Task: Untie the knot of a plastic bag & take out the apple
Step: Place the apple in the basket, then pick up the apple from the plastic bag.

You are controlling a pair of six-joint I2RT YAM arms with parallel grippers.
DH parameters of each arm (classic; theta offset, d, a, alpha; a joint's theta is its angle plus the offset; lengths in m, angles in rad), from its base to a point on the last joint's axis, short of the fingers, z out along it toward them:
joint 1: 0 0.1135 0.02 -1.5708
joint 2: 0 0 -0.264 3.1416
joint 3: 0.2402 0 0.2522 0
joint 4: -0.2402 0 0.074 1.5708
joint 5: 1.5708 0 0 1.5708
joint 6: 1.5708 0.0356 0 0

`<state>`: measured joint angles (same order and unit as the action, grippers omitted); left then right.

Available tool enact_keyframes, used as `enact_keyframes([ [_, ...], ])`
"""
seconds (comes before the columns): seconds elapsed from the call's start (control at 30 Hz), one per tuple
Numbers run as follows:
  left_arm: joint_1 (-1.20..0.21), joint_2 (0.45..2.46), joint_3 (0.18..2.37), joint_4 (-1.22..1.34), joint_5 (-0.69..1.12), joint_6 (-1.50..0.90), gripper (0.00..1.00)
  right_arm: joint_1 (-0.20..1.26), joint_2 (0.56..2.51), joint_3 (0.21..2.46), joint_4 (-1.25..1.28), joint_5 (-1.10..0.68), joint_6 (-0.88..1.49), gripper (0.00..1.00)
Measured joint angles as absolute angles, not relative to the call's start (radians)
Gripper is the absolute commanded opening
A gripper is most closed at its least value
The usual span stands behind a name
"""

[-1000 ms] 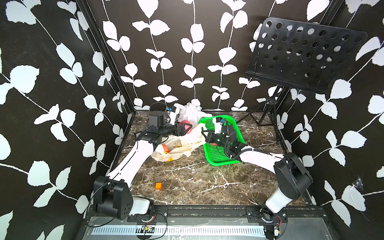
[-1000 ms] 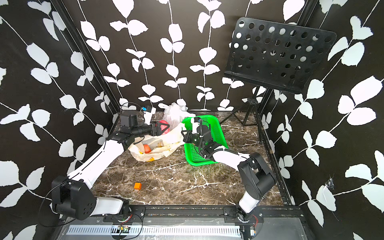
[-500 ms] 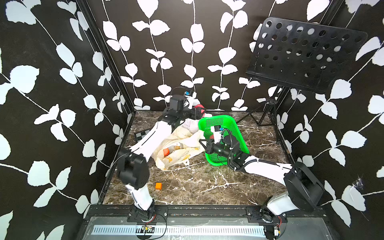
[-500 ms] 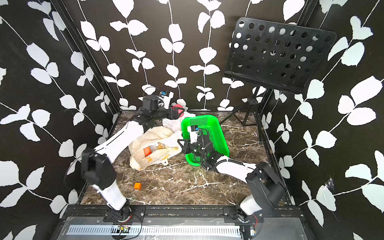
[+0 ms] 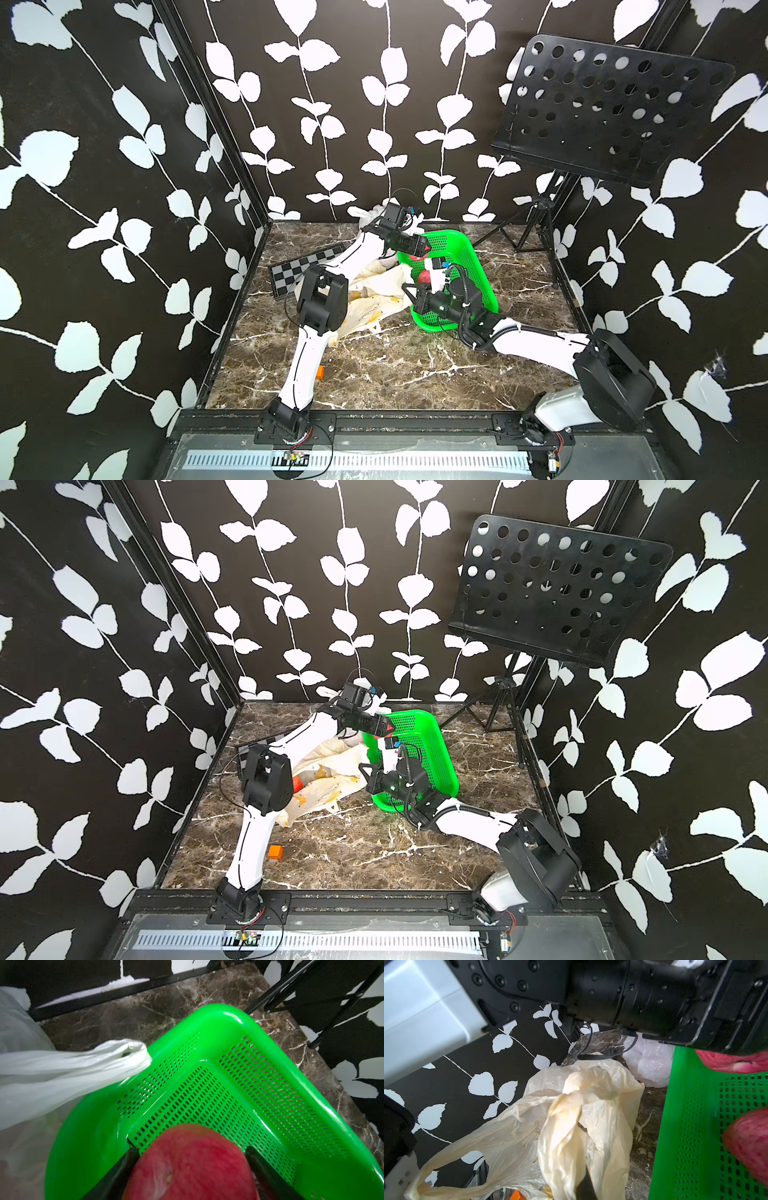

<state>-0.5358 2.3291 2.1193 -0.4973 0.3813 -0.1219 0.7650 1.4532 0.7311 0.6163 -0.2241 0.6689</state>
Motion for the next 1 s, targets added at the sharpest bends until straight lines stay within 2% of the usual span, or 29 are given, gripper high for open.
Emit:
enact_keyframes([
  [0.27, -0.521, 2.312, 2.191, -0.553, 0.387, -0.086, 0.93, 0.765, 1.453, 0.767, 0.605, -0.210, 0.651, 0.00],
  [0.37, -0.509, 2.289, 2.191, -0.571, 0.404, -0.086, 0.93, 0.765, 1.453, 0.775, 0.601, -0.204, 0.645, 0.00],
  [0.5, -0.477, 2.218, 2.148, -0.587, 0.421, -0.093, 0.87, 0.761, 1.453, 0.804, 0.551, -0.183, 0.642, 0.00],
  [0.6, -0.456, 2.056, 1.979, -0.586, 0.396, -0.098, 0.83, 0.755, 1.454, 0.844, 0.495, -0.144, 0.646, 0.00],
  [0.8, -0.447, 1.509, 1.524, -0.601, 0.273, -0.133, 0.67, 0.738, 1.509, 0.927, 0.484, -0.094, 0.691, 0.00],
  [0.87, -0.466, 1.357, 1.426, -0.614, 0.238, -0.162, 0.66, 0.736, 1.538, 0.945, 0.494, -0.089, 0.709, 0.00],
  [1.0, -0.551, 1.237, 1.349, -0.668, 0.173, -0.202, 0.61, 0.736, 1.580, 0.950, 0.532, -0.089, 0.746, 0.00],
])
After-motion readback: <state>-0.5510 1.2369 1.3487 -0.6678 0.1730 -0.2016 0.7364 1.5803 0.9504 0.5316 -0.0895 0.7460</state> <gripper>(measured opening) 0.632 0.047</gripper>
